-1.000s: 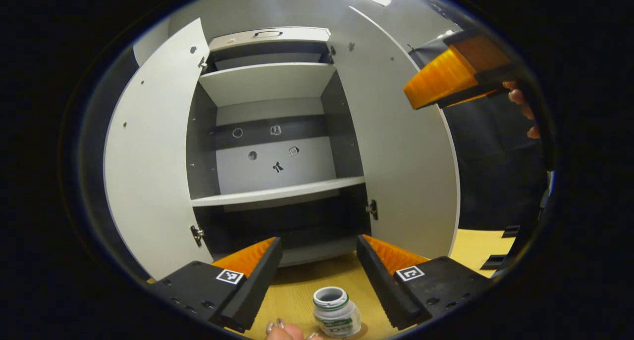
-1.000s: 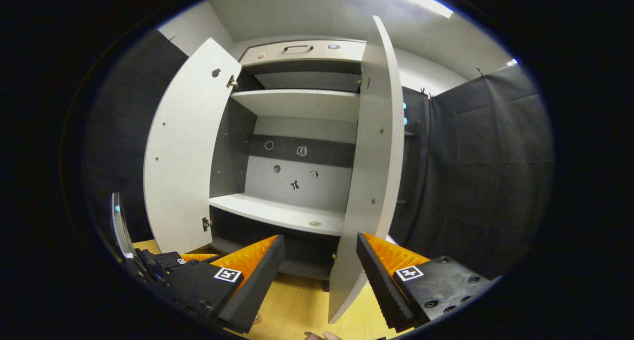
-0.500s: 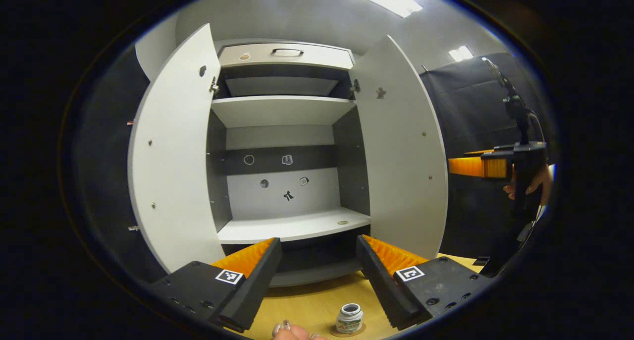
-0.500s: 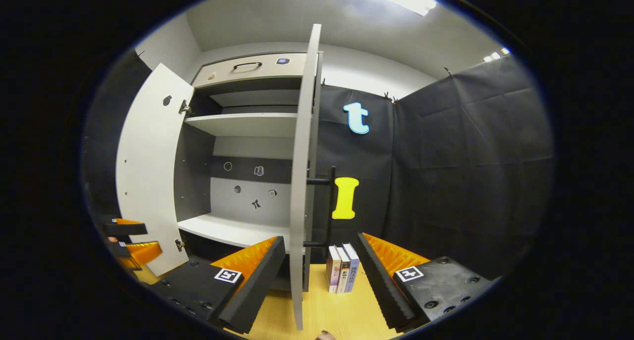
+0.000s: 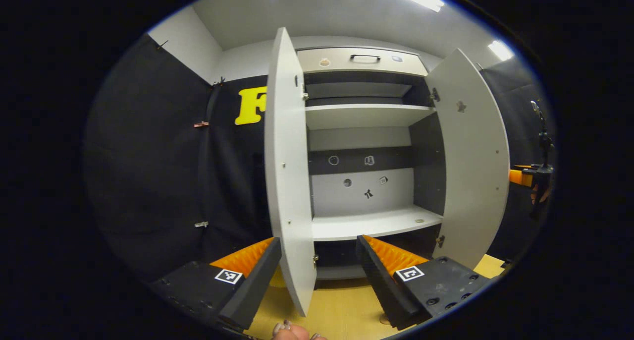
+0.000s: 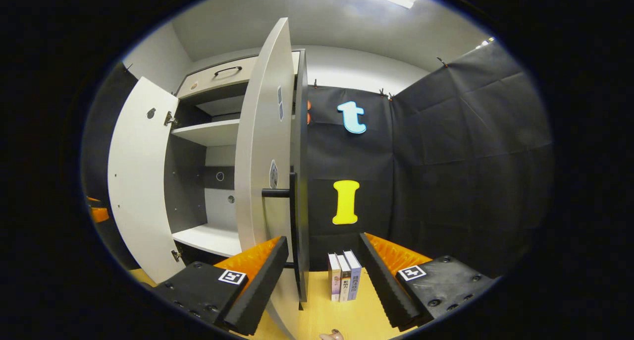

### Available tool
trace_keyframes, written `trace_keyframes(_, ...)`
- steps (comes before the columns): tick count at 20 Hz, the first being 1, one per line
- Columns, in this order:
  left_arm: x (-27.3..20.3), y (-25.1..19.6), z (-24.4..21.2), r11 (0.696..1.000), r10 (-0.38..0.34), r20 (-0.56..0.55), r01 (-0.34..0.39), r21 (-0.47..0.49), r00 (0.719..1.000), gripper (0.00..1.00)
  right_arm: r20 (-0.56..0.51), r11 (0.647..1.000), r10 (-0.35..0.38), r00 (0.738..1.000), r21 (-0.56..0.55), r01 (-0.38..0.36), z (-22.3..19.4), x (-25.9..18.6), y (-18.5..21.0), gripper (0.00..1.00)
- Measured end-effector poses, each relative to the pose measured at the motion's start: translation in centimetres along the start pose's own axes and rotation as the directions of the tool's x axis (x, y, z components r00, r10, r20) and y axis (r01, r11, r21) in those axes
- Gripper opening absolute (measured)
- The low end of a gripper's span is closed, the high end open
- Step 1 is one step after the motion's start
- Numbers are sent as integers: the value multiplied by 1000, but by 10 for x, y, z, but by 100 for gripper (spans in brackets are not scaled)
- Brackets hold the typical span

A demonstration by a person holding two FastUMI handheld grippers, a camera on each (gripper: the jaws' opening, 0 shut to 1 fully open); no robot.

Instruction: Grasp the bottle in the cabinet with the left hand and place it on the coaster, then close the right door with the right hand and the left door with the left hand.

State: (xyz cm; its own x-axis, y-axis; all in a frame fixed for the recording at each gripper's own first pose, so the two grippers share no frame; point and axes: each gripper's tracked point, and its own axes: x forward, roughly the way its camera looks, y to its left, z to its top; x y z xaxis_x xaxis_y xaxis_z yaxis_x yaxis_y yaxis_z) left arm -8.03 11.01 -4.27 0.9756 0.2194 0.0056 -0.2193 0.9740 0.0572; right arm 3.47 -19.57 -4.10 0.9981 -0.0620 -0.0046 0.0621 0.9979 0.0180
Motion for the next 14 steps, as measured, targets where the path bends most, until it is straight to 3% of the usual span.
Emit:
trace_keyframes(6, -10, 53, 16, 990, 131, 44, -133, 53, 990, 96, -27, 998, 63, 998, 33, -62, -5, 2, 27, 95)
trace_keyframes(14, 24, 73, 24, 998, 22, 52, -25, 57, 998, 96, -16, 998, 59, 998, 28, -59, -7, 9, 82, 95)
